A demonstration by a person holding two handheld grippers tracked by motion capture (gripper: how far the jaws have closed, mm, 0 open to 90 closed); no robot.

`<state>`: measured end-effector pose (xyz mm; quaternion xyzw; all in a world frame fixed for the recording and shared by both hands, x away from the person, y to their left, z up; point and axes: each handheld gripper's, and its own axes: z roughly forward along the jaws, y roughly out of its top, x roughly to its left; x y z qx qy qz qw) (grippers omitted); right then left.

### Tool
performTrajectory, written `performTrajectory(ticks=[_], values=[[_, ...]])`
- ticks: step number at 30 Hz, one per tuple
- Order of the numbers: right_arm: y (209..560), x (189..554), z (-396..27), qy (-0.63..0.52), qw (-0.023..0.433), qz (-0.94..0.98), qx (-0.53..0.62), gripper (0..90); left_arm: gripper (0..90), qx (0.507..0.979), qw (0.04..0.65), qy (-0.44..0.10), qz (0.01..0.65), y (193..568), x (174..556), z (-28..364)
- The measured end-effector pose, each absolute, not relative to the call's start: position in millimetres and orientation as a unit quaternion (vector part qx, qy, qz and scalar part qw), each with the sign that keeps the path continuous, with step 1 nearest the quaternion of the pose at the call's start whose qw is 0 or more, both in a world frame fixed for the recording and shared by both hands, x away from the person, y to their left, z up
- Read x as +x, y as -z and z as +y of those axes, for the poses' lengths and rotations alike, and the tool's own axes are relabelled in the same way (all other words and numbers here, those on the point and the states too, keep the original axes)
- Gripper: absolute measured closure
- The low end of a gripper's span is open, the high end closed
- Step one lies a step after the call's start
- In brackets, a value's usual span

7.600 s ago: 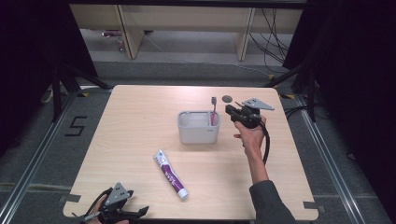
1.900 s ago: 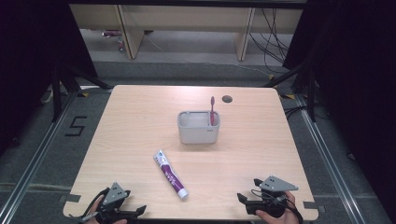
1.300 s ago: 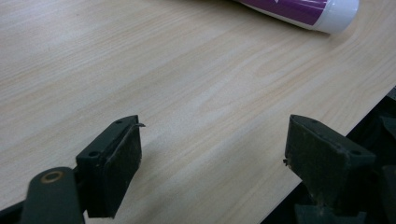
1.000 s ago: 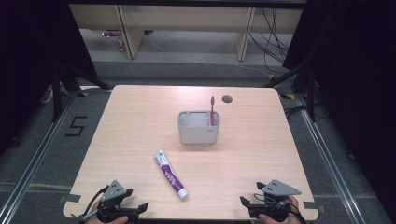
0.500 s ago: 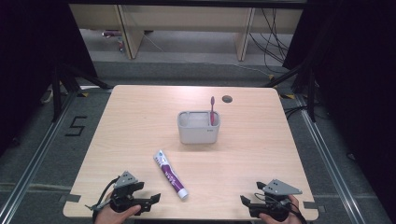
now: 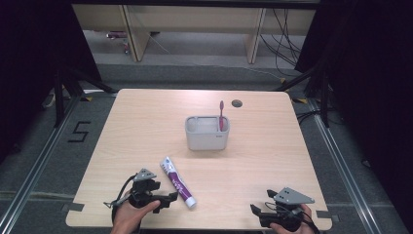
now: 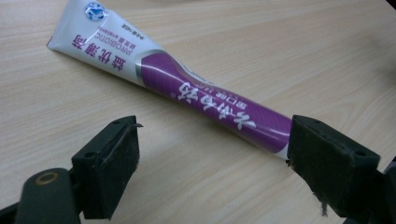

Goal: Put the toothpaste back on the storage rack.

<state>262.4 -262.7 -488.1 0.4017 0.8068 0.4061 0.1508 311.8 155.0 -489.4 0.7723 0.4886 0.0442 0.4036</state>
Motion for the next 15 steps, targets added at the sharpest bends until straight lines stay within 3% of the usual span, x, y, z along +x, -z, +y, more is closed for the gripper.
performTrajectory(ticks=[15], values=[[486, 261, -262, -0.407, 0.161, 0.802, 0.405, 21.4, 16.3, 0.771, 0.373, -0.040, 0.514, 490, 336, 144]])
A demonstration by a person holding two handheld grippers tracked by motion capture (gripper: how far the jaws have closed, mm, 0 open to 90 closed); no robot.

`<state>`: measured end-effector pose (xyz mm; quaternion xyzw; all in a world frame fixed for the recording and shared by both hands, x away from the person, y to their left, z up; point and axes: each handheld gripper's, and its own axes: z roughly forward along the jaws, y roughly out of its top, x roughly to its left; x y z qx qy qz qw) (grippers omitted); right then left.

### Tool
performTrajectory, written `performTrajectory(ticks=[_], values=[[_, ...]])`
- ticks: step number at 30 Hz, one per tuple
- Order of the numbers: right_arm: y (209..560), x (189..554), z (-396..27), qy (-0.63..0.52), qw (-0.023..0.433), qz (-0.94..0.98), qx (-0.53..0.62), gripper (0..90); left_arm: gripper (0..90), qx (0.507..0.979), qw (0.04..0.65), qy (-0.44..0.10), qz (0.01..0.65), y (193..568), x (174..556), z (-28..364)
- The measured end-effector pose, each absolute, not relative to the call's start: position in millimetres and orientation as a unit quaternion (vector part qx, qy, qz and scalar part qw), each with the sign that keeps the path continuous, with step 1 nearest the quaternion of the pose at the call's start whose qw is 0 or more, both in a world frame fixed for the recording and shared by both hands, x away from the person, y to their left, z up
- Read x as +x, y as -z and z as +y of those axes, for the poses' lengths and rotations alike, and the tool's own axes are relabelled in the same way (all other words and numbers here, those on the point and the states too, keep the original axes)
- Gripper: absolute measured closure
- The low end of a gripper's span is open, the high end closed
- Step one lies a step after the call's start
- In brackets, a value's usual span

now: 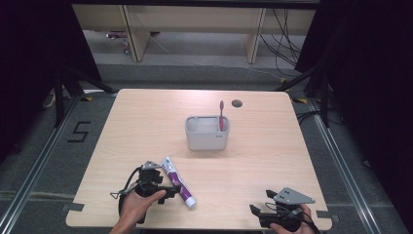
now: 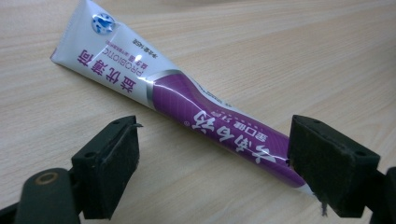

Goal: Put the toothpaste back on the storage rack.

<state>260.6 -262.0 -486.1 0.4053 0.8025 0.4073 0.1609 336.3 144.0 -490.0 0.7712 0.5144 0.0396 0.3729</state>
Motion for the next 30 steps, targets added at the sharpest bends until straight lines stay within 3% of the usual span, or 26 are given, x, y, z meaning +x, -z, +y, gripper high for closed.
performTrajectory(ticks=[9, 13, 30], values=[[486, 260, -261, -0.411, 0.147, 0.800, 0.411, 21.6, 16.4, 0.775, 0.353, -0.039, 0.523, 491, 348, 137], [484, 260, -263, -0.414, 0.170, 0.797, 0.406, 23.7, 16.8, 0.783, 0.340, -0.048, 0.518, 489, 351, 131], [479, 259, -268, -0.433, 0.175, 0.777, 0.422, 24.8, 20.5, 0.809, 0.280, -0.066, 0.513, 488, 367, 116]])
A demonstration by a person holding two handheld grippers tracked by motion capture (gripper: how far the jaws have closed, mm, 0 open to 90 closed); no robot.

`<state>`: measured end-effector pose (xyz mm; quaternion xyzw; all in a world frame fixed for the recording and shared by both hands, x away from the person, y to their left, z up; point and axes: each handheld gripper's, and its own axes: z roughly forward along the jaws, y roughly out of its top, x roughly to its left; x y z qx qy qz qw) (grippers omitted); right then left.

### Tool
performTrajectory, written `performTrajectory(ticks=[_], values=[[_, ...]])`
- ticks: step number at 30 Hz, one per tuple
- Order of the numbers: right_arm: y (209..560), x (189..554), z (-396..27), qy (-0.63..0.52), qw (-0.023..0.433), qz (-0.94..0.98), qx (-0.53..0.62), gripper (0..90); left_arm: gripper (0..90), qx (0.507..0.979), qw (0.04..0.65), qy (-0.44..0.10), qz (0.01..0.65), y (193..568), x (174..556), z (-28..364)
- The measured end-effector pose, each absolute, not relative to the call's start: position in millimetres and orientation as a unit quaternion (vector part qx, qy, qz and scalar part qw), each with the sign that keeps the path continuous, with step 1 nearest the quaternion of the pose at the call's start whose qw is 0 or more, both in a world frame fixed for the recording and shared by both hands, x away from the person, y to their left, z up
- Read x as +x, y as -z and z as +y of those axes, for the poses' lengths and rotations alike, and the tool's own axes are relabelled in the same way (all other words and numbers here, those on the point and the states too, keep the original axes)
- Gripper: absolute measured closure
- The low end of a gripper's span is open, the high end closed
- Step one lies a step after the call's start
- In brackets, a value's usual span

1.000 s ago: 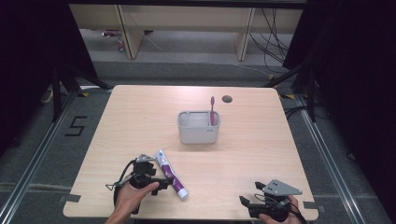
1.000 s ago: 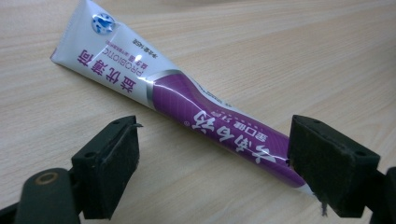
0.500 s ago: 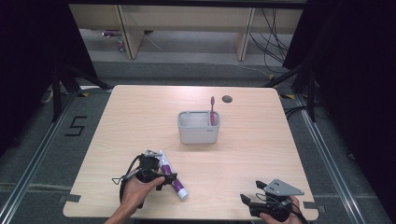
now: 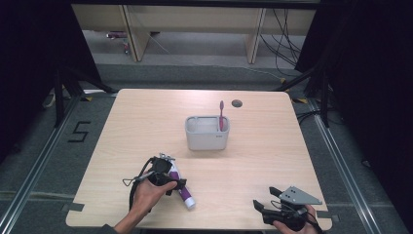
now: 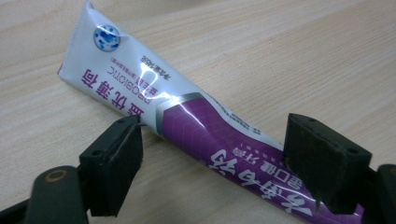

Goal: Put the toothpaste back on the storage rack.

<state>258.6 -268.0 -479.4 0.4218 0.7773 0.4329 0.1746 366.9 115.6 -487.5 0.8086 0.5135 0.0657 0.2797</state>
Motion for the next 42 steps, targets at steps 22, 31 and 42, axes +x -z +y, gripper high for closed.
performTrajectory(ticks=[22, 31, 42], values=[[478, 257, -269, -0.437, 0.173, 0.771, 0.430, 25.6, 53.5, 0.874, 0.215, -0.054, 0.432, 487, 361, 115], [478, 260, -271, -0.439, 0.184, 0.776, 0.414, 25.8, 70.9, 0.893, 0.206, -0.033, 0.398, 477, 364, 110], [478, 260, -272, -0.439, 0.184, 0.774, 0.419, 25.9, 74.0, 0.911, 0.159, -0.007, 0.380, 476, 371, 99]])
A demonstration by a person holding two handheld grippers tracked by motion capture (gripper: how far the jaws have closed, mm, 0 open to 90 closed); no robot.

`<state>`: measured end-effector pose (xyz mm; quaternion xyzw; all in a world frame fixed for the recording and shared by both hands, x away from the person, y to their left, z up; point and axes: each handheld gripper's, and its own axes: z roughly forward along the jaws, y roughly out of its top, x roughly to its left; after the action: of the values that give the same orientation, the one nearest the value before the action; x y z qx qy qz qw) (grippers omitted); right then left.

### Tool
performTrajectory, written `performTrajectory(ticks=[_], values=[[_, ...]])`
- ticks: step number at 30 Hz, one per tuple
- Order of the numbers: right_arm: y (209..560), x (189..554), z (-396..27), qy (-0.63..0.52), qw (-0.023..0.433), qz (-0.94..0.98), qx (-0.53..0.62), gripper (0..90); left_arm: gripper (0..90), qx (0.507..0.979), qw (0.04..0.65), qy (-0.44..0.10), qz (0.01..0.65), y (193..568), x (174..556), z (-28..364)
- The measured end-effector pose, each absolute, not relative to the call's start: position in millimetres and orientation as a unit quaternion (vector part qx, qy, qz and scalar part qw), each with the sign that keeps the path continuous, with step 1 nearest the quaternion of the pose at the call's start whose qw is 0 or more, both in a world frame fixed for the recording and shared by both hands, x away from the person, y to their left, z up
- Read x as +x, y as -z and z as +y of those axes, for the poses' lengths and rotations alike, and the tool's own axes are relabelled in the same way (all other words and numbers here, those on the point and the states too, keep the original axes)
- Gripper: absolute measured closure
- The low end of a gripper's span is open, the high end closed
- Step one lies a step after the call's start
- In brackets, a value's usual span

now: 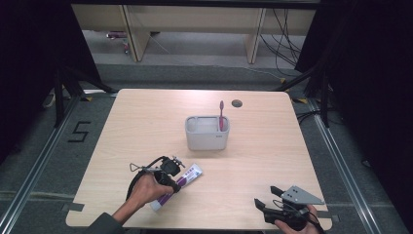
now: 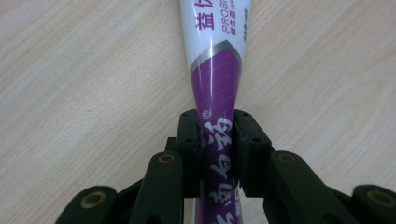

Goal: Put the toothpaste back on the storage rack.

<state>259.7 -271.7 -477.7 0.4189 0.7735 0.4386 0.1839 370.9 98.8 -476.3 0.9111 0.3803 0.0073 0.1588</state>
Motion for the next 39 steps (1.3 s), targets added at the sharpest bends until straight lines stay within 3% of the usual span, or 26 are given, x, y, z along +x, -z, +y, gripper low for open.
performTrajectory(ticks=[11, 12, 18, 24, 35, 37, 39], values=[[478, 256, -268, -0.437, 0.163, 0.766, 0.443, 26.0, 74.3, 0.921, 0.131, -0.002, 0.366, 478, 375, 92], [479, 260, -270, -0.440, 0.182, 0.772, 0.421, 26.0, 74.3, 0.923, 0.127, 0.000, 0.363, 478, 375, 92], [478, 259, -270, -0.437, 0.166, 0.768, 0.439, 26.0, 74.1, 0.926, 0.121, 0.000, 0.358, 480, 376, 89], [478, 262, -272, -0.438, 0.183, 0.773, 0.420, 26.0, 74.5, 0.929, 0.117, 0.003, 0.351, 480, 377, 89], [479, 262, -272, -0.438, 0.183, 0.772, 0.423, 26.0, 75.3, 0.932, 0.132, -0.003, 0.338, 479, 375, 92], [479, 260, -271, -0.438, 0.167, 0.767, 0.439, 26.0, 75.3, 0.930, 0.139, -0.005, 0.340, 480, 375, 93], [480, 262, -273, -0.440, 0.183, 0.771, 0.423, 26.0, 75.4, 0.928, 0.145, -0.006, 0.342, 480, 374, 94]])
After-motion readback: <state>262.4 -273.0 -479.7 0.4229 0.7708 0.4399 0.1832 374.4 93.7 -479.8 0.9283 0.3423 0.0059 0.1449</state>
